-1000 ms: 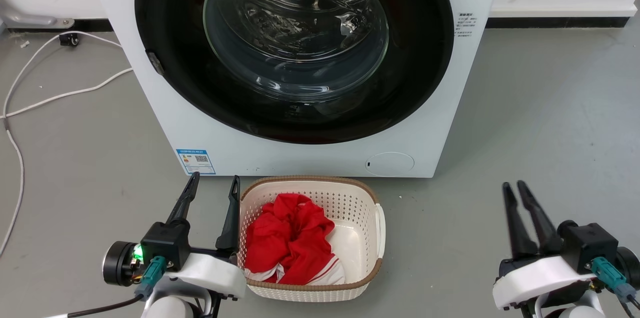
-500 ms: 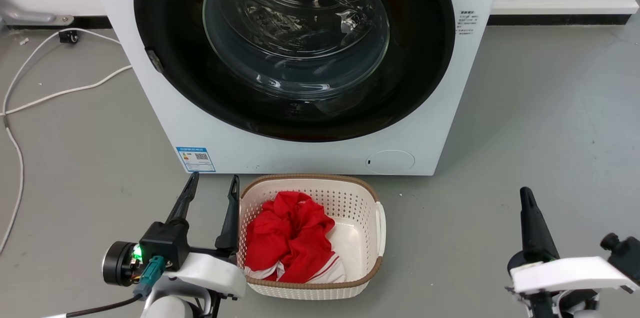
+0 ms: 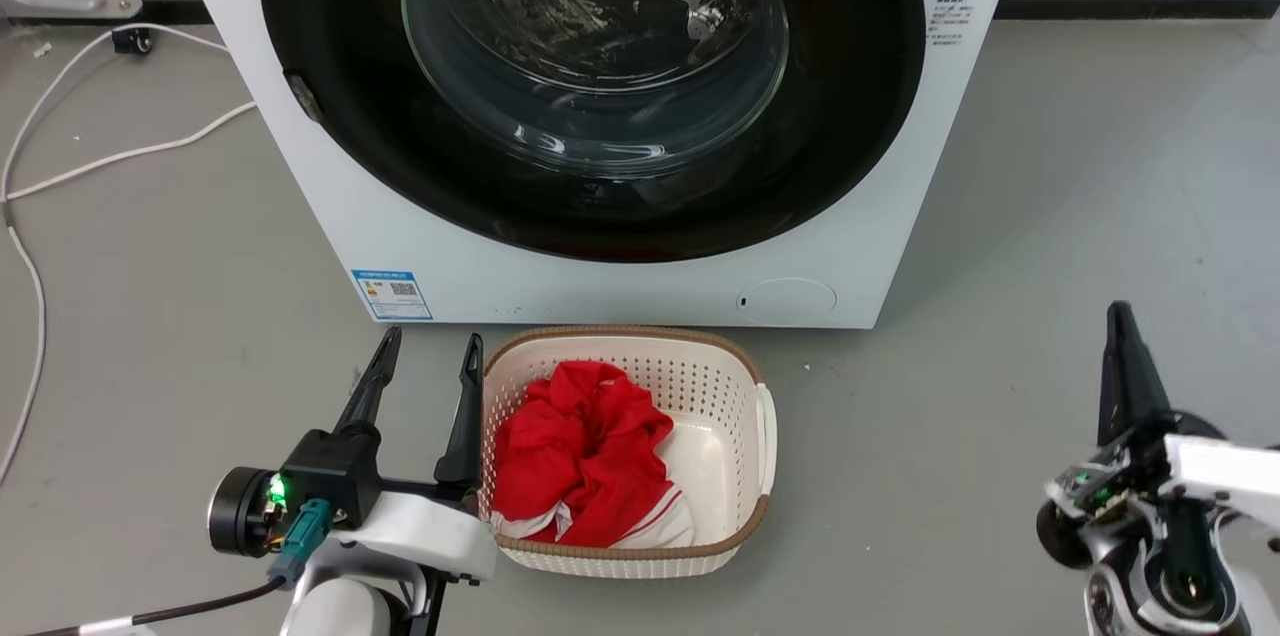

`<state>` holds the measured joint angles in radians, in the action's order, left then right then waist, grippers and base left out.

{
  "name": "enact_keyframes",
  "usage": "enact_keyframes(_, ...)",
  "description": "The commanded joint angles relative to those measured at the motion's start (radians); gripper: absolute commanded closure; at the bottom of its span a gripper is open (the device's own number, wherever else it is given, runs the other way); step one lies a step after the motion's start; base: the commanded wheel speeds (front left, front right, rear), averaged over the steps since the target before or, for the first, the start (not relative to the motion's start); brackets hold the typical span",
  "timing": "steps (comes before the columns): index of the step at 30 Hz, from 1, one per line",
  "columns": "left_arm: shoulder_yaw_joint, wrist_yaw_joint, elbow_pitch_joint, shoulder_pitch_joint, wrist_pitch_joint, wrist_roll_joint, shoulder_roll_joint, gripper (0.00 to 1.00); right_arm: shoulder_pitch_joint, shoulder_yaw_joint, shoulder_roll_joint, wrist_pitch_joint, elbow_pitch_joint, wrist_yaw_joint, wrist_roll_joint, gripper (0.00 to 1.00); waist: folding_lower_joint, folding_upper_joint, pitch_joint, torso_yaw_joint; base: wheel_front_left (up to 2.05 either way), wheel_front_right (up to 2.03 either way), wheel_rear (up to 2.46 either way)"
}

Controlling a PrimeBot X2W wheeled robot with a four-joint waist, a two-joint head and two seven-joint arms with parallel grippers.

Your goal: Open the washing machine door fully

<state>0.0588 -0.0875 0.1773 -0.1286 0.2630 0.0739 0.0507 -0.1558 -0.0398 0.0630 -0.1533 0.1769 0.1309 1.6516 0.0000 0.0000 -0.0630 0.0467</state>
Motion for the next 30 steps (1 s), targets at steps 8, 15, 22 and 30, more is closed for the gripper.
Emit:
enact_keyframes(8,-0.003,0.007,-0.027,-0.033,0.003,0.007,-0.001,0.00,-0.175,-0.027,0.047,0.074,0.072,0.000,0.090,1.00,0.0000,0.0000,-0.053,0.005,0.00,0.00,0.00)
enact_keyframes(15,0.009,0.008,-0.061,-0.083,0.003,0.015,-0.001,0.00,-0.404,-0.040,0.149,0.131,0.214,0.000,0.153,1.00,0.0000,0.0000,-0.137,0.019,0.00,0.00,0.00)
enact_keyframes(22,0.016,0.017,-0.100,-0.139,0.003,0.019,-0.001,0.00,-0.644,0.017,0.272,0.184,0.368,0.000,0.144,1.00,0.0000,0.0000,-0.241,0.032,0.00,0.00,0.00)
enact_keyframes(30,0.019,0.017,-0.139,-0.194,0.003,0.016,-0.001,0.00,-0.939,0.150,0.351,0.261,0.573,0.000,0.096,1.00,0.0000,0.0000,-0.337,0.042,0.00,0.00,0.00)
